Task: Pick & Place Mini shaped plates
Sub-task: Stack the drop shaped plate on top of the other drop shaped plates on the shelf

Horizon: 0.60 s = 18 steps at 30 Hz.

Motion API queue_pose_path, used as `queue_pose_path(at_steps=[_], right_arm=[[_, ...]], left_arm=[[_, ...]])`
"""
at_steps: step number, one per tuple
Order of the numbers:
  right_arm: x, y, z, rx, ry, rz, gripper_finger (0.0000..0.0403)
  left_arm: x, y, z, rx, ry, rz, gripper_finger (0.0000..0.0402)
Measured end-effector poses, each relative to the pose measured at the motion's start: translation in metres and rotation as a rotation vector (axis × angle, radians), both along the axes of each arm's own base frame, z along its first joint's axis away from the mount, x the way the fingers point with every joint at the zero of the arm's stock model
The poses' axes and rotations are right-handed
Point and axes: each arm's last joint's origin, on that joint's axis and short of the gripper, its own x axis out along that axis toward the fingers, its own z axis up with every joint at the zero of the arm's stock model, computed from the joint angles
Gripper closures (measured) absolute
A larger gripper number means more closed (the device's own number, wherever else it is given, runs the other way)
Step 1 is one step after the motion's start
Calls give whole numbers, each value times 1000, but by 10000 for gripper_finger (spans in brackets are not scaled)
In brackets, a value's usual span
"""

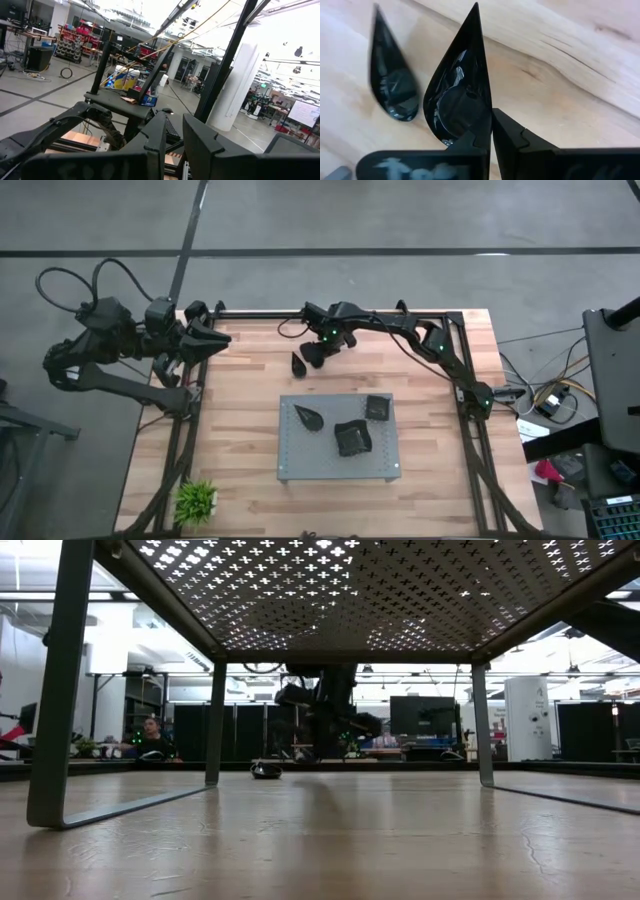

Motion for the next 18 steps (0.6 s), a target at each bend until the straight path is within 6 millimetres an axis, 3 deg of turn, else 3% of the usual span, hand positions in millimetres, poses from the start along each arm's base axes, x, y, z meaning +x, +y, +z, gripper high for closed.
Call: queue_pose_path(at_steps=[12,18], right_arm=[[2,5,59,-47,-31,165,394],[7,25,92,-71,-97,292,394]], left_arm=[[-1,0,0,2,-3,0,344],[-2,0,0,2,-5,0,344]])
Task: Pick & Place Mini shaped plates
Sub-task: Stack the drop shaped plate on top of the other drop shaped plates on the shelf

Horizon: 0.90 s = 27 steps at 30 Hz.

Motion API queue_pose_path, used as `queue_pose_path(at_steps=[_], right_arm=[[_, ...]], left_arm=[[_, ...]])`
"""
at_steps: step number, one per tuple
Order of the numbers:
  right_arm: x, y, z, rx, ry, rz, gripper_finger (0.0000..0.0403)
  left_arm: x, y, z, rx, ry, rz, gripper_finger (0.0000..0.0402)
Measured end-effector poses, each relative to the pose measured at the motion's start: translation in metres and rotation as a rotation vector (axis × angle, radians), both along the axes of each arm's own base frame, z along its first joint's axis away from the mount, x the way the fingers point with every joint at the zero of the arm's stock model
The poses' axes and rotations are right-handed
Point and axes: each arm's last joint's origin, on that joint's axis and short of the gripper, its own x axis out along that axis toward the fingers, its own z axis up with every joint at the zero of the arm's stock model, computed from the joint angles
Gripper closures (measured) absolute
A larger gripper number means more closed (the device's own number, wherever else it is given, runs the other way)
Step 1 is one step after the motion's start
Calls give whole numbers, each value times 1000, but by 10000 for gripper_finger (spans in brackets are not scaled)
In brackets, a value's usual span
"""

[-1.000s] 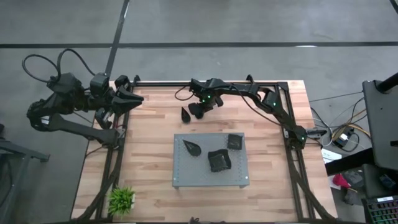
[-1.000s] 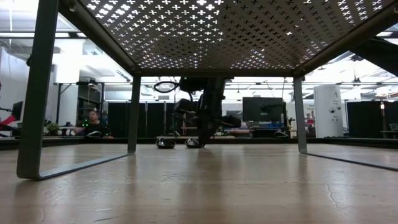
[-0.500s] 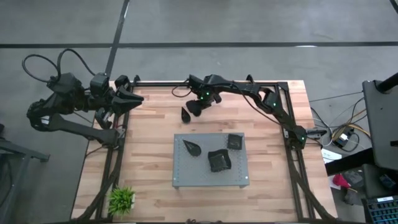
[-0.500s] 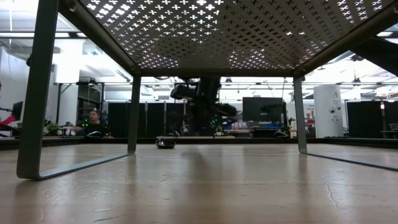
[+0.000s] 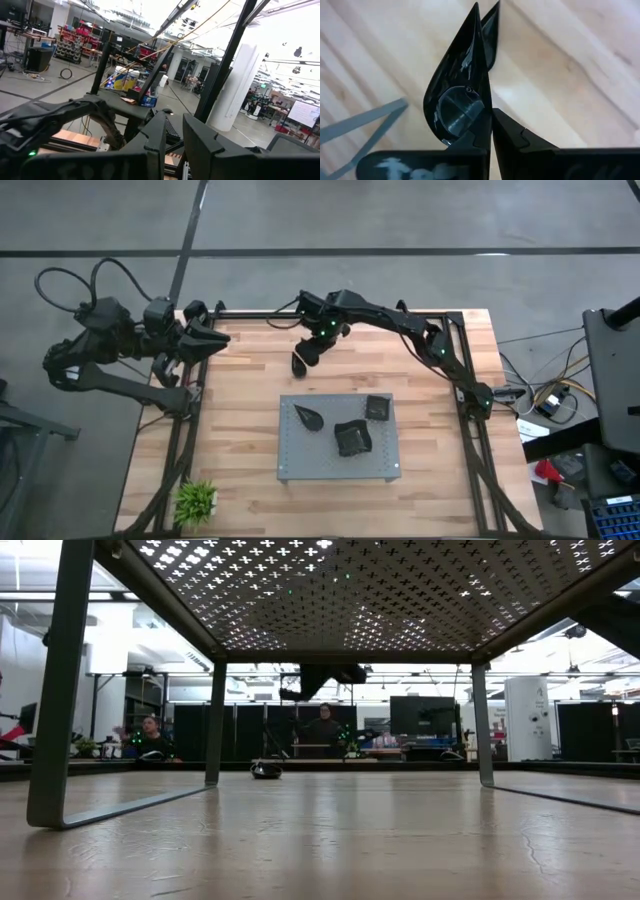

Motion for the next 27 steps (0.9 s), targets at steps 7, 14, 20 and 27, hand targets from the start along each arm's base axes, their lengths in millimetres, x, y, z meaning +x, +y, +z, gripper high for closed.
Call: queue_pose_path(at_steps=[7,14,20,27], right_arm=[[-2,31,22,22,-12,49,394],[-1,78,49,-8,-84,185,394],[-8,105,72,-24,-136,252,394],[-12,133,86,33,-185,334,394]], left_arm=[[-1,0,0,1,-2,0,344],[0,0,0,1,-1,0,344],[0,0,0,8,1,2,344],[1,0,0,11,3,3,344]])
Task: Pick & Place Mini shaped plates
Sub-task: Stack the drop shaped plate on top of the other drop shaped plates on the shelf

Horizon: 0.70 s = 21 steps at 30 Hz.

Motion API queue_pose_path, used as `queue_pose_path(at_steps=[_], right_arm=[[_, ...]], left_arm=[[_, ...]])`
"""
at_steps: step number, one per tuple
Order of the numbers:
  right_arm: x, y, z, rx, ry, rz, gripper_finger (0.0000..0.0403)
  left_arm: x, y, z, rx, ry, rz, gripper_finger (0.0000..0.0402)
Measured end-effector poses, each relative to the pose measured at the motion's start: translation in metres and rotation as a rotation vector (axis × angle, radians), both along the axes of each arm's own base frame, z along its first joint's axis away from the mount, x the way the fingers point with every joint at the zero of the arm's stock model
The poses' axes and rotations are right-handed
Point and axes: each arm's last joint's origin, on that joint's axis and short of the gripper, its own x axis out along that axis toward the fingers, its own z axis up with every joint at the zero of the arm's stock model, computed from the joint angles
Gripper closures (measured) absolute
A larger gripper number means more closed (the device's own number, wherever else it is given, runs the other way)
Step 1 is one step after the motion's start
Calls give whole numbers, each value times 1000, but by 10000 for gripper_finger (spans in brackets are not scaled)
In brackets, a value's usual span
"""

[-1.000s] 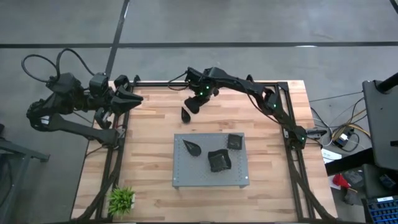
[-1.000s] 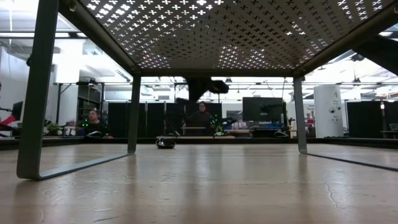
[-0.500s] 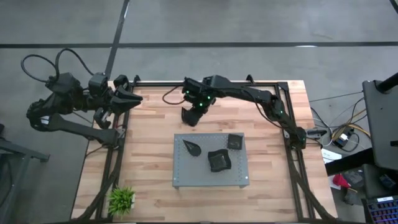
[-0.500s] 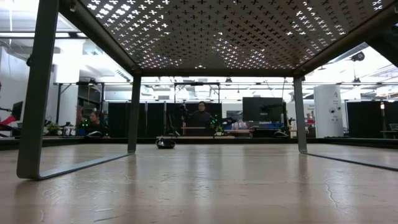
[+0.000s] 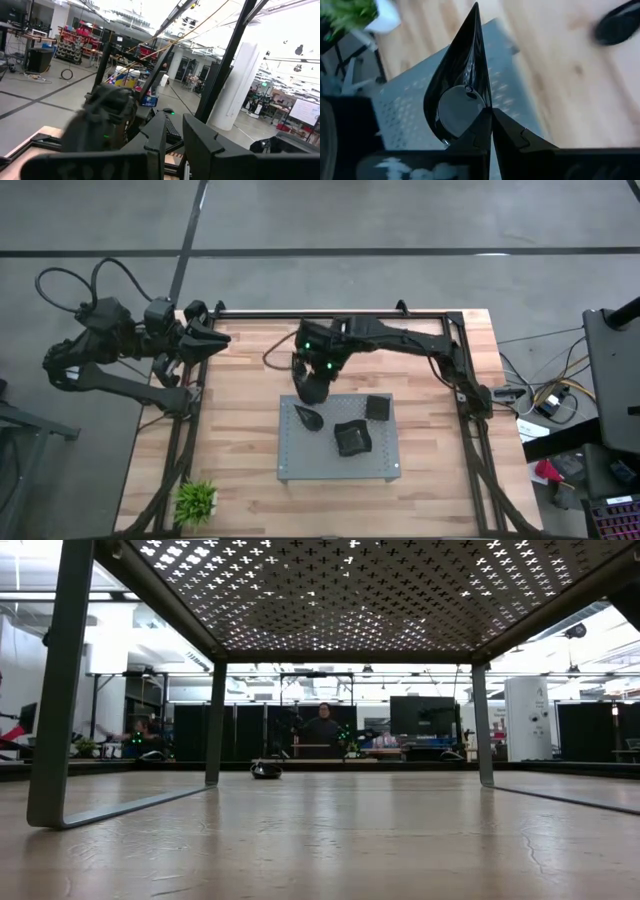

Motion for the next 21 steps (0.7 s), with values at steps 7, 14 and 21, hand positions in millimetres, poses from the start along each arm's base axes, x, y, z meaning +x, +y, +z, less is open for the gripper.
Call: queue_pose_path(at_steps=[7,14,21], right_arm=[[1,35,0,-8,-11,126,394],[2,42,-2,-46,-3,128,394],[2,43,-11,-67,30,126,394]], left_arm=[[1,0,0,-1,2,0,344],[1,0,0,-1,2,-1,344],[1,0,-1,-2,3,-1,344]])
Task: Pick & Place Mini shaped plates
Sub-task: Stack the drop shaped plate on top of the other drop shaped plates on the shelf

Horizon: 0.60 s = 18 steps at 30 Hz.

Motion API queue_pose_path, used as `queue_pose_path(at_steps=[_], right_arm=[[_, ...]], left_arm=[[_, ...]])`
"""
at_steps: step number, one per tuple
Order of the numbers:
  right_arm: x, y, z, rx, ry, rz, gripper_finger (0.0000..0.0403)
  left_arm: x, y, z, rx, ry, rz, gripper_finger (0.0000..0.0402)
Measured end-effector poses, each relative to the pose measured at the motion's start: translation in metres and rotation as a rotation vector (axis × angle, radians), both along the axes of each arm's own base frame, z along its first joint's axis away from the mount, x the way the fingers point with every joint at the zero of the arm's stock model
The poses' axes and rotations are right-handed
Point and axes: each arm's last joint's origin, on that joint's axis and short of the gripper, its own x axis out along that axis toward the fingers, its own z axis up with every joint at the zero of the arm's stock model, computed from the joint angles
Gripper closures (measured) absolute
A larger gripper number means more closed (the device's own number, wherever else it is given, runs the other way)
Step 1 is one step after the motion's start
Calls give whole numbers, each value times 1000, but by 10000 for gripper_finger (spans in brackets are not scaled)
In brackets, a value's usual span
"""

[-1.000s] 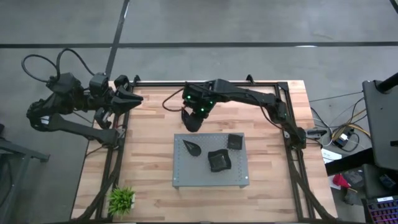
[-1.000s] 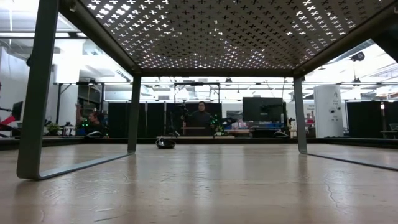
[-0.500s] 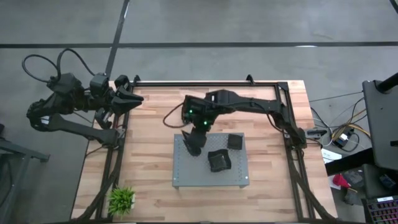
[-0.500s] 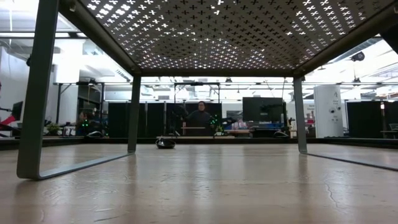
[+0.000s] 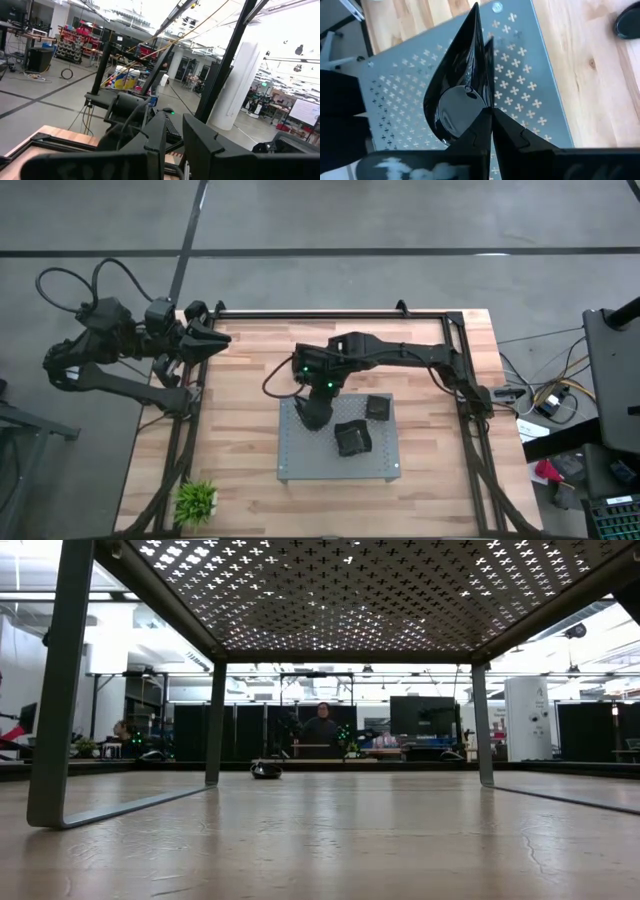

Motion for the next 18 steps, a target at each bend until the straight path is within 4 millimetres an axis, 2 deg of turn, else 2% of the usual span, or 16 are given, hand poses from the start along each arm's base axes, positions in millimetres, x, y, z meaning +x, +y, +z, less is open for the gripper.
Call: queue_pose_path(at_steps=[8,18], right_arm=[[1,7,-16,-1,53,15,394],[2,7,-21,-2,57,14,394]], left_arm=[[0,0,0,-1,0,0,344],[0,0,0,1,0,0,344]])
